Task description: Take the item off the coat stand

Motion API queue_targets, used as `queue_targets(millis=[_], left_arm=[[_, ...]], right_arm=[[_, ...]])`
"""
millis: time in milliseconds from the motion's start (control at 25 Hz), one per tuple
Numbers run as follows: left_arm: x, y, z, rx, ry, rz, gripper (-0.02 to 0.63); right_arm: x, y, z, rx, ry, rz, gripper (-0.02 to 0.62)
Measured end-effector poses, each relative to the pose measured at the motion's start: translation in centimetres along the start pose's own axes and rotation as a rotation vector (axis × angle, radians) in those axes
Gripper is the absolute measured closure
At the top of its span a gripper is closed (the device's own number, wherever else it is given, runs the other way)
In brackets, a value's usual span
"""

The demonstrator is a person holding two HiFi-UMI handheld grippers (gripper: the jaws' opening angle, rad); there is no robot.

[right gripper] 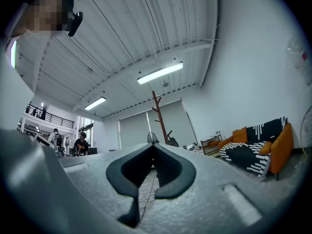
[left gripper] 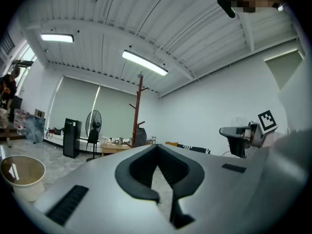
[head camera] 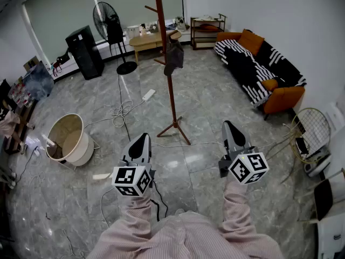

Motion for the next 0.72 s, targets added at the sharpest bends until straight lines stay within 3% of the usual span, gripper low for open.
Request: queue_targets(millis=[720], left_arm=[[0.3,0.3,2.2,0.005,-0.029,-0.012,0.604]], right_arm=[[-0.4,-0.5,0.7,-0.049,0.01,-0.007,0.591]])
Point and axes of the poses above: the fingertips, and each gripper's own axes: y forward along the fingers, z to its right, x out of its underside, the point moved 4 cm from there along -y, backward along the fingers, and after that the axes turned 3 degrees about -x, right-handed, at the moved point
